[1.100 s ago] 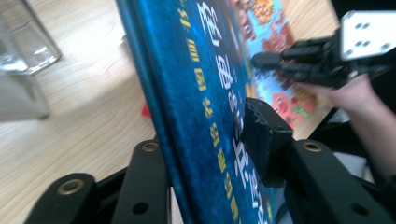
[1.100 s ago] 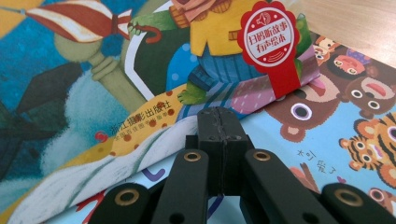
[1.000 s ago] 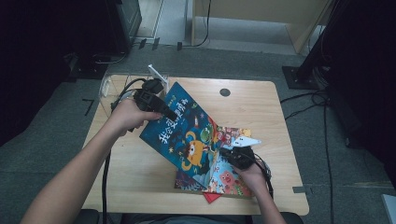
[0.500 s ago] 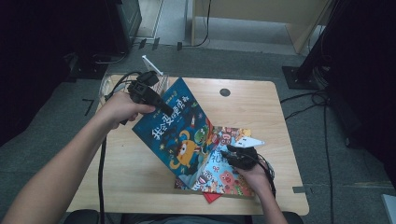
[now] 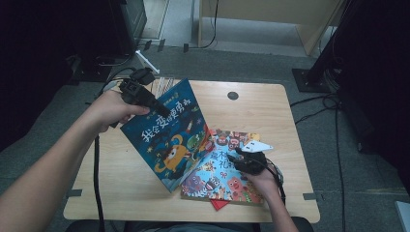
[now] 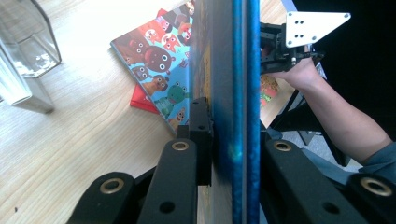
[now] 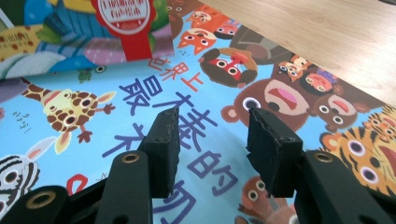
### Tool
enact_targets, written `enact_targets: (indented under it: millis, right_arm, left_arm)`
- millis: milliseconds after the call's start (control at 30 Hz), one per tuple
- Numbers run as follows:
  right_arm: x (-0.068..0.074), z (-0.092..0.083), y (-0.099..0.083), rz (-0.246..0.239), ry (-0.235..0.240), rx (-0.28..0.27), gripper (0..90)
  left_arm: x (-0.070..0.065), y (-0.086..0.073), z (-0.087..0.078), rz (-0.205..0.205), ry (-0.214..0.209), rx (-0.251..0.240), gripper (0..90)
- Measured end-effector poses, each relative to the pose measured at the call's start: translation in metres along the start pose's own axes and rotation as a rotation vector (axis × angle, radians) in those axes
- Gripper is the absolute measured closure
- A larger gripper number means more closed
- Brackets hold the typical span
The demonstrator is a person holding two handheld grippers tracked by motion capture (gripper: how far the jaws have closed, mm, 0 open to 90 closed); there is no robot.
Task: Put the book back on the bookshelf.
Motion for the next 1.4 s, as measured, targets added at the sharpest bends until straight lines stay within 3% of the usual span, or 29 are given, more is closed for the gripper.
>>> enact_targets:
  millis: [233,367,467,633,1000,1400]
  right_arm:
    - [0.002,0.006,0.001,-0.016,0.0,0.013,52.7]
    - [0.001,0.007,0.004,-0.003,-0.003,-0.005,50.4]
    - [0.001,0.011,0.006,0.007,0.005,0.015,48.4]
    - [0.005,0.019,0.008,-0.037,0.005,0.045,47.6]
    - [0.005,0.021,0.009,-0.033,0.006,0.044,46.4]
    - [0.005,0.021,0.009,-0.035,0.01,0.044,46.0]
  left_arm:
    - [0.007,-0.01,-0.016,-0.023,-0.001,-0.026,82.1]
    - [0.011,-0.019,-0.025,-0.034,0.02,-0.033,81.6]
    - [0.014,-0.026,-0.03,-0.041,0.04,-0.039,81.3]
    - [0.021,-0.039,-0.042,-0.068,0.057,-0.063,81.5]
    - [0.033,-0.062,-0.053,-0.097,0.102,-0.064,81.2]
    - [0.052,-0.085,-0.065,-0.153,0.098,-0.083,81.1]
Point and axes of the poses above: each handheld gripper's, and its own axes: z roughly forward along the jaws, y roughly out of its top, x roughly to its left, the point moved 5 cm from there along z, roughly forward along the jaws, and after that the axes turned 3 degrees about -x, right-handed, at the moved point
